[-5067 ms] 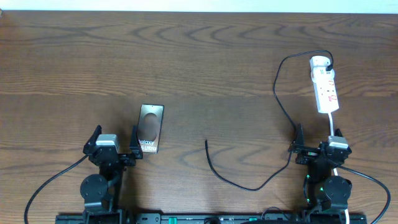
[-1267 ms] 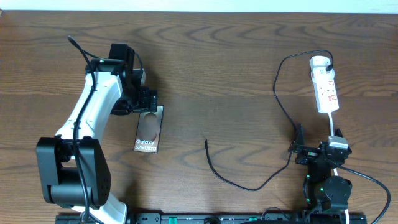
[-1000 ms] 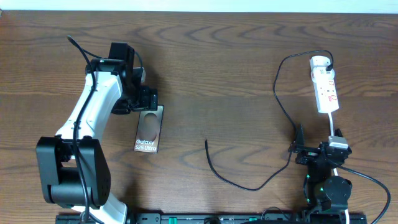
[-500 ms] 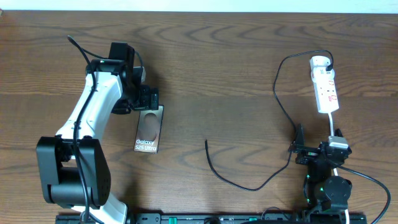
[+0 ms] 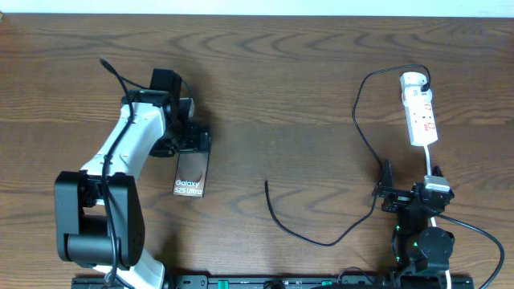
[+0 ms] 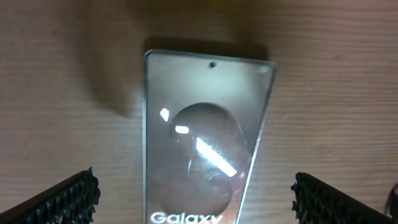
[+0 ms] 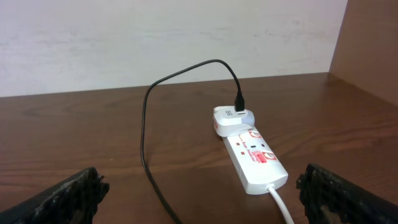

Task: Plug charger to phone and switch on socket
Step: 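Lower the left gripper onto the phone's top edge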

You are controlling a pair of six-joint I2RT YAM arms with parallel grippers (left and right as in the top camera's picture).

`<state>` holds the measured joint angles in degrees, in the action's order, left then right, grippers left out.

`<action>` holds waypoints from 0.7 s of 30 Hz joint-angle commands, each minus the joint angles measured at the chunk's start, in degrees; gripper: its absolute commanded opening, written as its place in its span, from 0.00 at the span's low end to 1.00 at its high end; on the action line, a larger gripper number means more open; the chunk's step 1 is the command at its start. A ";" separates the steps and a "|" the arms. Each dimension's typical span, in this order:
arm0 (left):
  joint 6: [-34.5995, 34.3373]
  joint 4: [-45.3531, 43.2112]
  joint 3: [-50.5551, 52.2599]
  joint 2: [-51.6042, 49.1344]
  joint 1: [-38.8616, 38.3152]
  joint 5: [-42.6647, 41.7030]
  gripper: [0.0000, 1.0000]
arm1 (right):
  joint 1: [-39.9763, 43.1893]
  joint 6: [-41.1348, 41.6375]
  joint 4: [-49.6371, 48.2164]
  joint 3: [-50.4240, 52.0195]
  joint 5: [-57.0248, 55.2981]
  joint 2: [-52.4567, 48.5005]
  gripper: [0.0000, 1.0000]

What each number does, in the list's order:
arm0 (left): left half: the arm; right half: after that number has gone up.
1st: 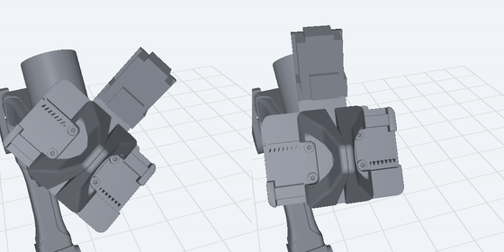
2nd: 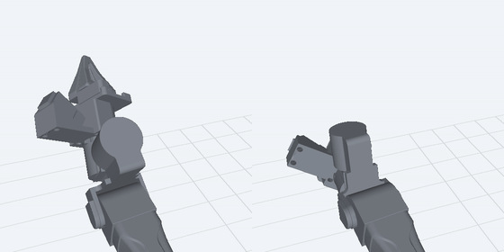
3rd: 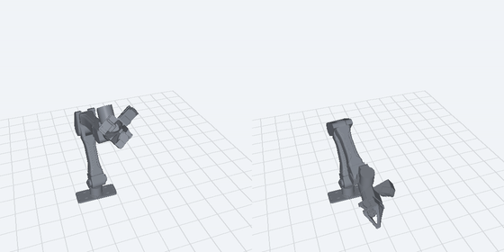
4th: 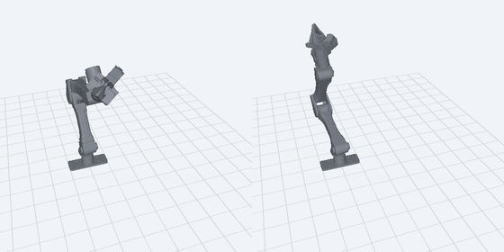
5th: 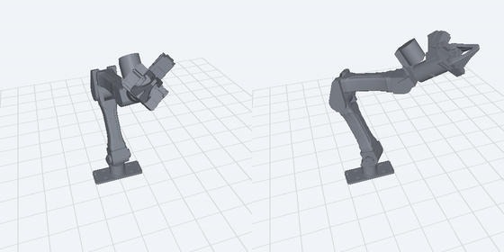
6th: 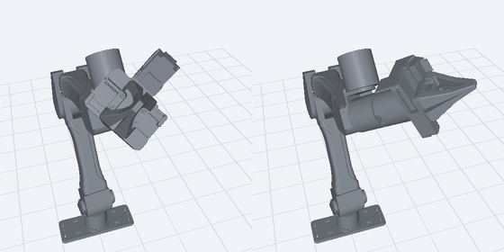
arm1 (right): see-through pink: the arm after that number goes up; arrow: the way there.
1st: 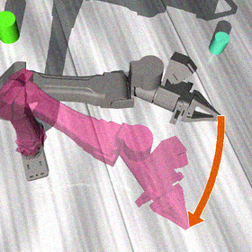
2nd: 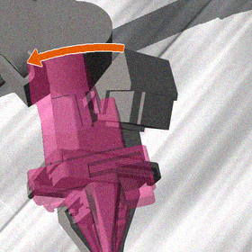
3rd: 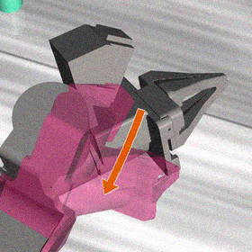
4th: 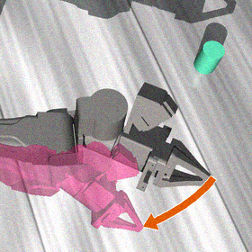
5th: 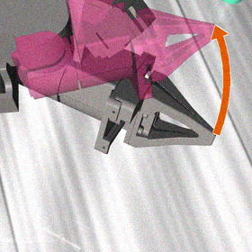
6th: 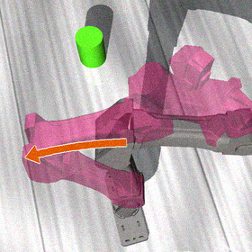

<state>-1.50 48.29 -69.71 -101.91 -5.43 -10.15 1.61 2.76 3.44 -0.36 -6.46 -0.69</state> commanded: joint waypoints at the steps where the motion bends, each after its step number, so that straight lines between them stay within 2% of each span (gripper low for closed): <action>1: -0.24 -0.72 1.14 -0.87 -1.33 0.42 0.98 | 0.28 -0.04 0.22 0.04 -0.50 0.31 0.99; 9: -0.26 -1.07 1.16 -0.87 -1.57 3.37 0.98 | 0.28 -0.04 0.22 0.04 -0.50 0.31 0.99; 21: -0.28 -1.07 1.33 -1.20 -1.57 3.34 0.98 | 0.28 -0.04 0.22 0.04 -0.50 0.31 0.99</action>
<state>-1.50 47.24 -68.97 -101.91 -6.98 -7.53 1.58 2.76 3.44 -0.36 -6.46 -0.69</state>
